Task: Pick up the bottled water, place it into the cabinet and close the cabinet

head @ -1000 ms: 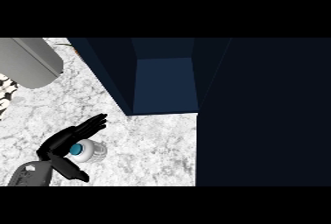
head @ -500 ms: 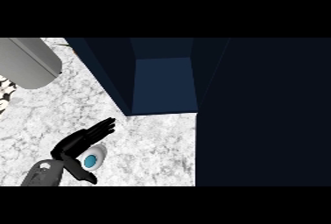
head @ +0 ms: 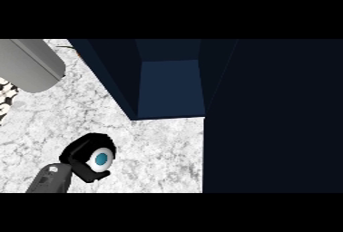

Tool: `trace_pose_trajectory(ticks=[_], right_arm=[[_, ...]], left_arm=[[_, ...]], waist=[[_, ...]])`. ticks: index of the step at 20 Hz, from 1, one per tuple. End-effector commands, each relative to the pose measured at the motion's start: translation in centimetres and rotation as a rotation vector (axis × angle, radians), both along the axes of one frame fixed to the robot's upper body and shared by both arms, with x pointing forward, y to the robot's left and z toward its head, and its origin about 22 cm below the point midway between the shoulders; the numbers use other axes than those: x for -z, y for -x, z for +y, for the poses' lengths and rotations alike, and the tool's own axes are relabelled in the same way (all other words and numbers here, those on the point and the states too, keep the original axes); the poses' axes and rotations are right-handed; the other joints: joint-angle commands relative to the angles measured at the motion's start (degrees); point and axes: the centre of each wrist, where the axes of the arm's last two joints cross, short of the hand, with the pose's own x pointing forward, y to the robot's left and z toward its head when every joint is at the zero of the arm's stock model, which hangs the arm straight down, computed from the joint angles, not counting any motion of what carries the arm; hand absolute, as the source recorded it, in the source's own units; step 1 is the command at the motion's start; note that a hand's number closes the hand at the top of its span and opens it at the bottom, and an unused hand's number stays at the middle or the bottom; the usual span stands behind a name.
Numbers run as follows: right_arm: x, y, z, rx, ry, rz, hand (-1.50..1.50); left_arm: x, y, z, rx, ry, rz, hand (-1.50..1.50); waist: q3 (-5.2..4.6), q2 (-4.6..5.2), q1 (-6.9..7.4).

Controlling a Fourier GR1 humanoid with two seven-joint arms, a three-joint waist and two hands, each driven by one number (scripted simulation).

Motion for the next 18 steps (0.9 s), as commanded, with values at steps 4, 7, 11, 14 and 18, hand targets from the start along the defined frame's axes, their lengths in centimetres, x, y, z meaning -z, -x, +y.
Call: trace_pose_trajectory(ticks=[4, 7, 11, 14, 18], right_arm=[[-3.2, 1.4, 0.7, -0.02, 0.021, -0.039, -1.5], [-1.6, 1.5, 0.2, 0.042, -0.006, -0.046, -1.5], [-3.2, 2.0, 0.3, 0.01, -0.005, -0.055, -1.5], [-4.7, 1.9, 1.0, -0.002, -0.007, -0.066, -1.5], [-4.9, 1.9, 0.4, 0.022, -0.016, -0.038, -1.5]], left_arm=[[2.0, 2.7, 1.8, -0.362, 0.193, -0.077, 1.5], [2.5, 5.0, 4.6, -0.795, 0.161, -0.118, 1.5], [2.5, 4.3, 3.2, -0.9, 0.195, -0.246, 1.5], [2.0, 3.4, 2.9, -0.895, 0.165, -0.293, 1.5], [1.1, 2.1, -0.9, -0.799, 0.174, -0.275, 1.5]], waist=[[-0.18, -0.25, 1.46], [-0.07, -0.82, 3.29], [0.02, -0.35, 2.01], [0.03, -0.1, 2.34], [0.2, -0.4, 3.08]])
